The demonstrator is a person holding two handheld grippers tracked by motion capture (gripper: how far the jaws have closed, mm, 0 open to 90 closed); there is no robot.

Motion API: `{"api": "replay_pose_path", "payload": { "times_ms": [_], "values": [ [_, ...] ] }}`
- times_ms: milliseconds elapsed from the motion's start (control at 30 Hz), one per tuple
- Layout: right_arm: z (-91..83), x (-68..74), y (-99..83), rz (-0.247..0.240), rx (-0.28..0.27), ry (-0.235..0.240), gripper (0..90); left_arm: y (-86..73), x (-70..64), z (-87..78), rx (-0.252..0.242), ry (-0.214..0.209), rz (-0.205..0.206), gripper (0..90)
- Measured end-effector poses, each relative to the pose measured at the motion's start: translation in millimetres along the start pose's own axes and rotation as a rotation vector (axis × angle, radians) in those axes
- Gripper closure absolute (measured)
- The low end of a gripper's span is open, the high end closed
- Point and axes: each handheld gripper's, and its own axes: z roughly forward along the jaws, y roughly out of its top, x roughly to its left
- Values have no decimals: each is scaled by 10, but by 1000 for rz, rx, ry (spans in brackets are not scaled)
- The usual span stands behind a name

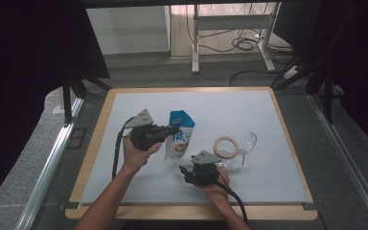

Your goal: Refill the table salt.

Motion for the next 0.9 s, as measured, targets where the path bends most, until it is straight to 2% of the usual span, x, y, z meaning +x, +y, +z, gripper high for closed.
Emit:
{"api": "replay_pose_path", "payload": {
  "times_ms": [167, 300, 567, 700, 900],
  "values": [
    [89, 23, 52, 23, 8, -43, 385, 21, -66, -13, 3, -20, 6, 900],
    [107, 20, 72, 10, -11, -64, 382, 33, -105, -45, 2, -32, 13, 900],
    [89, 48, 88, -50, -79, -38, 383, 70, -148, -48, 8, -52, 20, 900],
    [82, 72, 102, -94, -114, -21, 383, 85, -145, -46, 9, -57, 19, 900],
    [79, 52, 99, -95, -112, -12, 383, 91, -146, -49, 15, -65, 23, 900]
  ]
}}
